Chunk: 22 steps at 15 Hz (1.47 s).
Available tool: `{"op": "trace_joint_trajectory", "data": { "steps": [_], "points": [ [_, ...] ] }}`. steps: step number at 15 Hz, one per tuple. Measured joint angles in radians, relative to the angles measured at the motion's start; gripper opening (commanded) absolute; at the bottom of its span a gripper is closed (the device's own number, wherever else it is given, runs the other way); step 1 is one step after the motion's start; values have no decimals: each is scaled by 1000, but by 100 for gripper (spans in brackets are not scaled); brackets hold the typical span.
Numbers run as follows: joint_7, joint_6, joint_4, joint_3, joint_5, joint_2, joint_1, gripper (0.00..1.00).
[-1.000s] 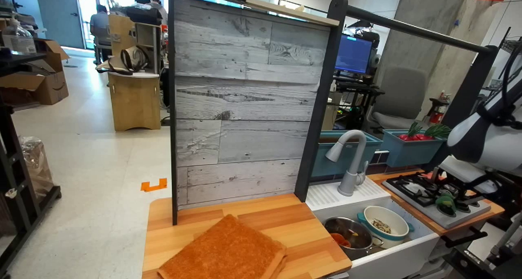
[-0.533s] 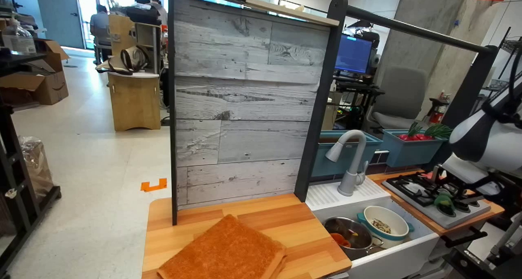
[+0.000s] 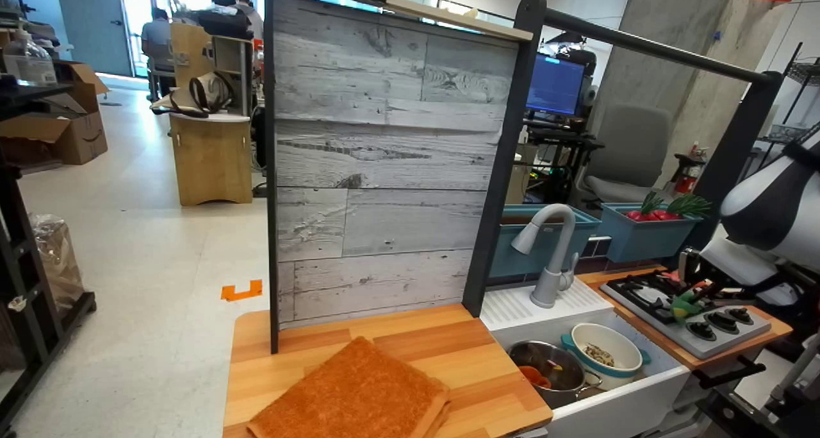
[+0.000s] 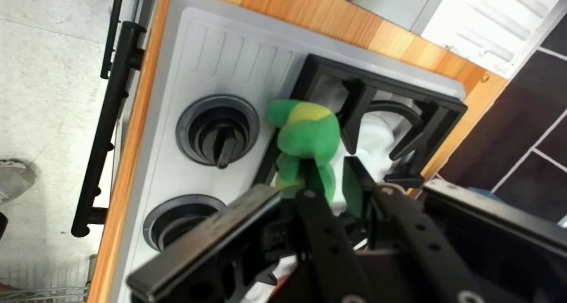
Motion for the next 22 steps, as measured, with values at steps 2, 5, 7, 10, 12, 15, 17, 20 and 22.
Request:
{"op": "trace_joint_trajectory", "data": {
  "steps": [2,5,7,10,12,15,17,20,22],
  "points": [
    [13,-2,-11,-1,1,-1,1,26],
    [32,-8,-18,-11,4,-1,4,54],
    [45,-13,-18,-19,6,-1,8,64],
    [59,-35,-18,-25,10,0,11,32],
    [63,-49,-18,-29,13,0,14,23],
    [64,-69,-17,-42,30,0,30,0],
    [68,-76,-16,-54,40,0,48,0],
    [69,-77,-16,-62,47,0,67,0],
    [66,-66,-21,-39,38,-3,58,1]
  ]
}}
